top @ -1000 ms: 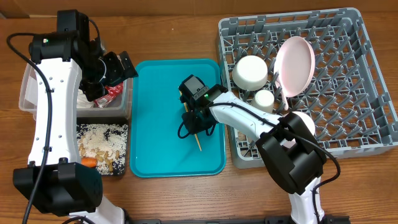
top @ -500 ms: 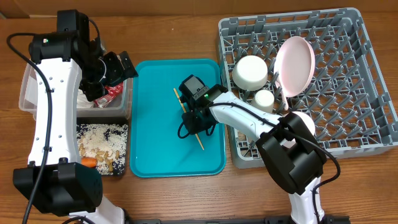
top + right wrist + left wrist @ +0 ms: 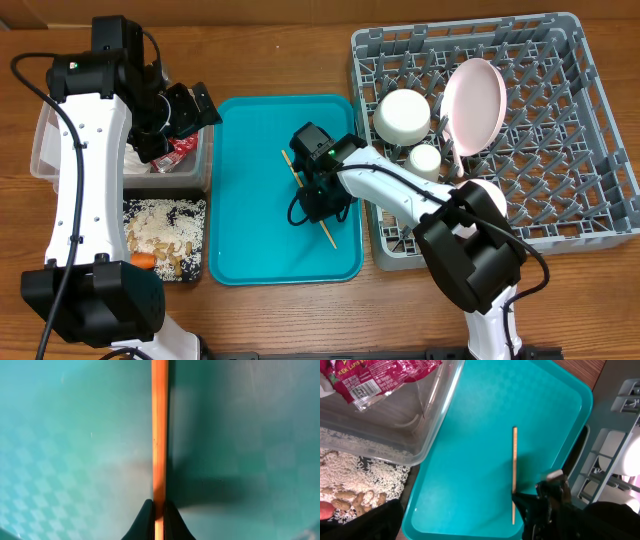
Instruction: Sort waste into correct bins and load items into the dishwasher
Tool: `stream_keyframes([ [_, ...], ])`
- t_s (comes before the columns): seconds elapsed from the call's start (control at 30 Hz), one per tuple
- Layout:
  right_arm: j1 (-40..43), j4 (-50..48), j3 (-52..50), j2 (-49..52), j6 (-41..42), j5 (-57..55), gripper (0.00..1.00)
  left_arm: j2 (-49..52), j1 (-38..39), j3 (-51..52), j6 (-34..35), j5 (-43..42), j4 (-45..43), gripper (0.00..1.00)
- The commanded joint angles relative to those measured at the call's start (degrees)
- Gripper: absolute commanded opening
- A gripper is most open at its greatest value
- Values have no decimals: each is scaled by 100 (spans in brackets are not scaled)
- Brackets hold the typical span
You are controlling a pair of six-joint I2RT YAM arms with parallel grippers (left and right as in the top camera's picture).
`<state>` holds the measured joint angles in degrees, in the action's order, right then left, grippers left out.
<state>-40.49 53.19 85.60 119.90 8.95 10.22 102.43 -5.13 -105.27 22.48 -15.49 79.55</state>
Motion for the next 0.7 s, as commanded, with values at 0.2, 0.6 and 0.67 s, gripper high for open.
stream_keyframes([
  [0.2,173,466,258,-2070,-192,-791,4,22,26,-116,22,-63,-7,100],
  [0.6,1327,1331,243,-2848,-175,-1027,4,22,26,-116,22,-63,-9,100],
  [0.67,1436,1283,210,-2848,-175,-680,4,22,26,-116,22,-63,-7,100],
])
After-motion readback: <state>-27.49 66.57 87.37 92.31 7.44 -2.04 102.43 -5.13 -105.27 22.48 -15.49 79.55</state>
